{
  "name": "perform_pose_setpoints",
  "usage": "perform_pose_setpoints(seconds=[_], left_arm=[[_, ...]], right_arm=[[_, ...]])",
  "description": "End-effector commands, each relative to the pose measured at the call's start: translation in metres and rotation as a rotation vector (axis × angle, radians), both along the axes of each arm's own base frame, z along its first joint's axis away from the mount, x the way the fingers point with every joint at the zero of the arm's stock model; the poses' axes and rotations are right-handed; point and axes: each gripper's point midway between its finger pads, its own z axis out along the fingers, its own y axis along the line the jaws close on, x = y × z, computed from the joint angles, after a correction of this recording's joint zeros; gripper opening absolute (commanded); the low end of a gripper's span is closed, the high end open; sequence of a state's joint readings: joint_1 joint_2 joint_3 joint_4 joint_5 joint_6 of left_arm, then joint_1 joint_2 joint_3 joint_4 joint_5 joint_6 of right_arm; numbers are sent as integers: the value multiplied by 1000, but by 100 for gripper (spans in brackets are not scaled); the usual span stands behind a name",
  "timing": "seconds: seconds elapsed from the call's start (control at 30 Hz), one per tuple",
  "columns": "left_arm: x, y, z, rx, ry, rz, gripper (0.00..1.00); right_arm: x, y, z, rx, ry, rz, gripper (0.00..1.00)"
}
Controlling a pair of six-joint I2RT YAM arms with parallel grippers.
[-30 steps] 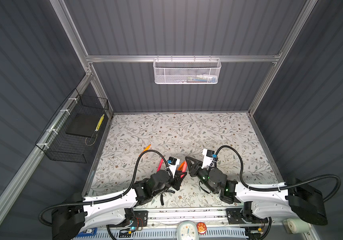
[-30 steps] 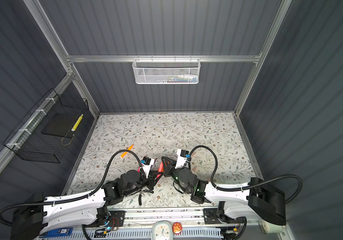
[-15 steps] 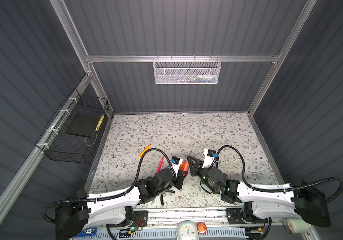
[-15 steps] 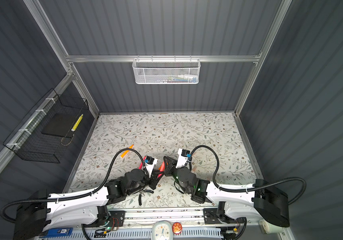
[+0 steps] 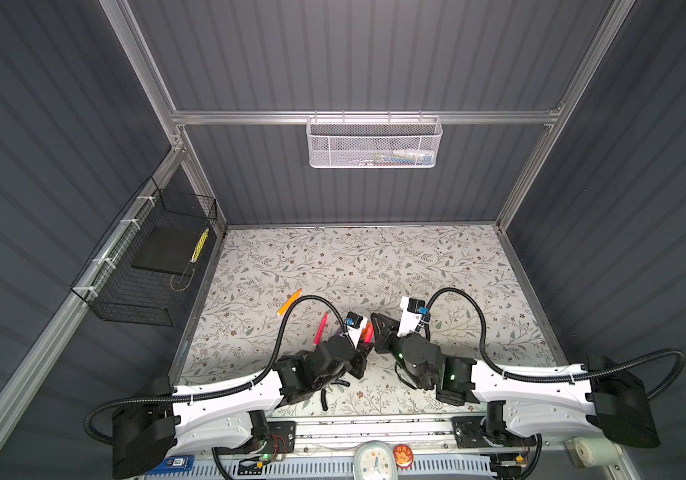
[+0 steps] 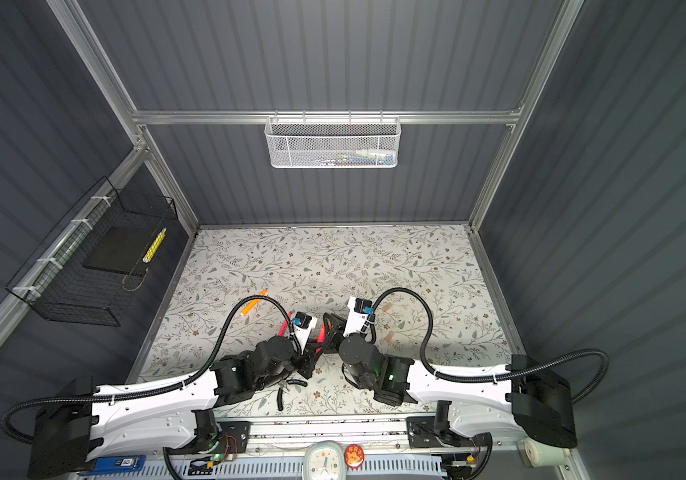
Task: Insert the pens into the pen caps
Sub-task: 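Lower the right gripper to push the cap down onto the pink marker tip, then open the right gripper and draw it back from the capped marker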
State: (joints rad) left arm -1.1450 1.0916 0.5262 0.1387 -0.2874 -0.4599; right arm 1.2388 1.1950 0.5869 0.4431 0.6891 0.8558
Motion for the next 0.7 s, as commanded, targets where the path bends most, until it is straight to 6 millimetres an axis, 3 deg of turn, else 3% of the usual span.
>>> perform_pose_setpoints(seconds=[0.0,0.17,0.4,0.57,0.67], left_arm=[[44,21,40,-71,-96,253,0],[30,7,53,-162,-78,127,0],[23,2,70,-267,-38,15,0],[15,5,80,-312,-55,-24,0],[11,5,85,-321,-66,-45,0]], right_arm=[[-24,16,-15,-45,69,97,2],[-34,17,-8,80,-52,188,4],[-54,15,13,194,-187,319,1],[-69,8,21,287,-293,388,6],[-73,16,21,272,-298,425,6]])
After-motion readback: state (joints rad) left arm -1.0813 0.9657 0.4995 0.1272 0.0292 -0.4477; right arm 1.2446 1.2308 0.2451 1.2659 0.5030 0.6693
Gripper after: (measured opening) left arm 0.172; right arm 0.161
